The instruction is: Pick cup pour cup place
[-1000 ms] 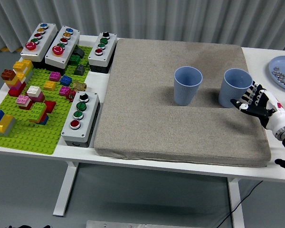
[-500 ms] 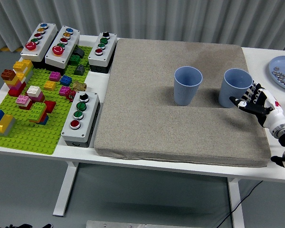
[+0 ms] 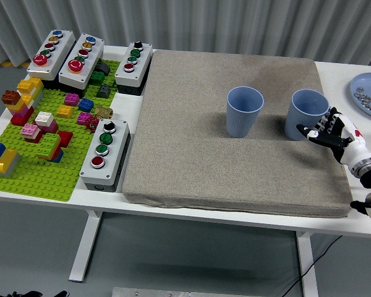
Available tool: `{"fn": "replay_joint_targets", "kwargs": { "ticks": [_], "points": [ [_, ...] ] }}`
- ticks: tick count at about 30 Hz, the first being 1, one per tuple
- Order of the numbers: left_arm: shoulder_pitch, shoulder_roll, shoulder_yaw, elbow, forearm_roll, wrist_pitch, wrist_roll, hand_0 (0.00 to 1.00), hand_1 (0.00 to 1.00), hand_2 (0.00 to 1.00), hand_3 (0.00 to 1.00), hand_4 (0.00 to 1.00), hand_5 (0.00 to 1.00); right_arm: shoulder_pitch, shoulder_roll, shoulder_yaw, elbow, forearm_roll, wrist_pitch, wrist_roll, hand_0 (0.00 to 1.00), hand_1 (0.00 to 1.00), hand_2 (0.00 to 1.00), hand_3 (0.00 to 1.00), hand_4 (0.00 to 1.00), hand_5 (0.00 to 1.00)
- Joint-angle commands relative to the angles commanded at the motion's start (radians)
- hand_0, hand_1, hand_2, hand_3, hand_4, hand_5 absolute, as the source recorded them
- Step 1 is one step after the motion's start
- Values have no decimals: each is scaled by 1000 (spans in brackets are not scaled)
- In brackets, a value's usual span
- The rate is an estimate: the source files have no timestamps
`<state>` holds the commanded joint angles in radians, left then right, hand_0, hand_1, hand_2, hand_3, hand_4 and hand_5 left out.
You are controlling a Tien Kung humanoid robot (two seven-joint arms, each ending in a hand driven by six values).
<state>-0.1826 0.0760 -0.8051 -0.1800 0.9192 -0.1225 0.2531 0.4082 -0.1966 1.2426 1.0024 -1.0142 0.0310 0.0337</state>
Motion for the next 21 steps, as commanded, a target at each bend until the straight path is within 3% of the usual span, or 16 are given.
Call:
{"fn": "replay_joint_targets", "kwargs": {
  "ticks": [21],
  "points": [
    [-3, 3, 18, 0, -5, -2, -2, 772, 756, 809, 648, 503, 964, 50, 22, -15, -73, 5, 3, 6, 961, 934, 998, 998, 808, 136]
  ]
}}
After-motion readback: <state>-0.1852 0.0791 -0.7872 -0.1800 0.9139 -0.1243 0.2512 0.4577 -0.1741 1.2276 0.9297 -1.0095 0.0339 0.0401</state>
